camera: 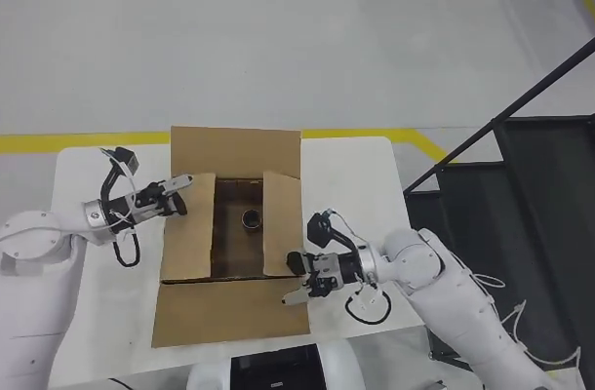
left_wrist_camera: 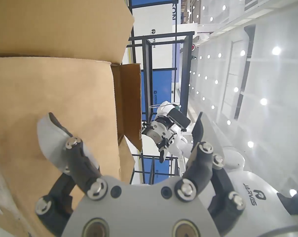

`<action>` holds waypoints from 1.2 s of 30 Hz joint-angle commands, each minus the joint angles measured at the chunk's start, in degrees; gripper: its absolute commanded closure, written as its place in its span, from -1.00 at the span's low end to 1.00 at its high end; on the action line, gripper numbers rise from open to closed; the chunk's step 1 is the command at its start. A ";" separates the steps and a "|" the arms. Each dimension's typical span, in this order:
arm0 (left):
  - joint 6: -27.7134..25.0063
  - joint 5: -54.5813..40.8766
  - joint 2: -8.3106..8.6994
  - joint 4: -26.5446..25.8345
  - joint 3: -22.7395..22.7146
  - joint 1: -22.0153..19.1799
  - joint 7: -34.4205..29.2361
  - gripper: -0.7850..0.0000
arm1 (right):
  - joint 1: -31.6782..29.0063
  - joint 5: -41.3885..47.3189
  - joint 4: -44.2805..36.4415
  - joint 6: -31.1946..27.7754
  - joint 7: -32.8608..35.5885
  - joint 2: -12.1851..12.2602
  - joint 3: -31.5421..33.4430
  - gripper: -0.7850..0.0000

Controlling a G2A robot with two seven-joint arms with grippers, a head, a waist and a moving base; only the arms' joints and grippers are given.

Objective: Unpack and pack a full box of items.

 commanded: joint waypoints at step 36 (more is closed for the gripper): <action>-6.41 -9.08 2.25 -12.66 -14.06 12.78 6.25 -1.00 | -7.32 -11.12 -3.86 -0.84 -4.24 3.47 9.15 -1.00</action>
